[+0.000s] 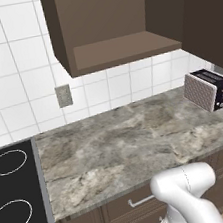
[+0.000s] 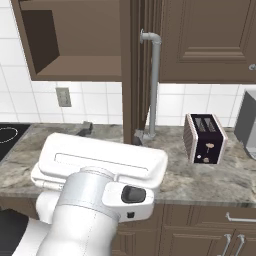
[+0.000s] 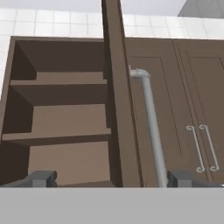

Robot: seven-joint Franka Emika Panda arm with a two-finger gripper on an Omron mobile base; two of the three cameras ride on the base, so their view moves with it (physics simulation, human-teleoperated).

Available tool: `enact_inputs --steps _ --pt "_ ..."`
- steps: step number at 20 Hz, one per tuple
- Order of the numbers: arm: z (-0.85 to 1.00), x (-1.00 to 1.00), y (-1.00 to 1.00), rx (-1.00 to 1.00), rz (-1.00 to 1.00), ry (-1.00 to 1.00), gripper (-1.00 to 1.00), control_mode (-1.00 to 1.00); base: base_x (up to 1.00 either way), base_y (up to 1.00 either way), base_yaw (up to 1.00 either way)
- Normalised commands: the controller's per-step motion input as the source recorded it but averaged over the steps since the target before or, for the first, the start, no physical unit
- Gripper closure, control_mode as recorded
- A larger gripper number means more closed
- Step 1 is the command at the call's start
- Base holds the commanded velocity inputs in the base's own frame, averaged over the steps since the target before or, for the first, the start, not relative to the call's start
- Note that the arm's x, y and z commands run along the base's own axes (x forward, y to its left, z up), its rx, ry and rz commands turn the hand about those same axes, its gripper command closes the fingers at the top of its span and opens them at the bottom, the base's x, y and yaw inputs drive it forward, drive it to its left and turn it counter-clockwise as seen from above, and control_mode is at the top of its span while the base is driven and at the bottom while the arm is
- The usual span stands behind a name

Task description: Open the cabinet. Pick the dish brush and place it next to the sink. Then close the cabinet.

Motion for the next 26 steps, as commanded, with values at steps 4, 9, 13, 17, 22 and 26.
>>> enact_inputs --steps 4,9,13,17,22,26 --pt "-0.15 0.26 -0.31 0.0 0.0 0.0 -1.0 -1.0 0.0 0.0 0.0" --pt "-0.15 0.04 -0.31 0.0 0.01 0.0 -1.0 -1.0 0.0 0.0 0.0" --pt "-0.21 0.07 -0.04 0.0 0.13 0.0 -1.0 -1.0 0.0 0.0 0.0" --pt "-0.06 0.02 -0.08 0.0 0.18 0.0 -1.0 -1.0 0.0 0.0 0.0" --pt "0.0 0.0 -0.15 0.0 0.25 0.0 -1.0 -1.0 0.0 0.0 0.0" --pt "0.0 0.0 -0.15 0.0 0.28 0.0 -1.0 -1.0 0.0 0.0 0.0"
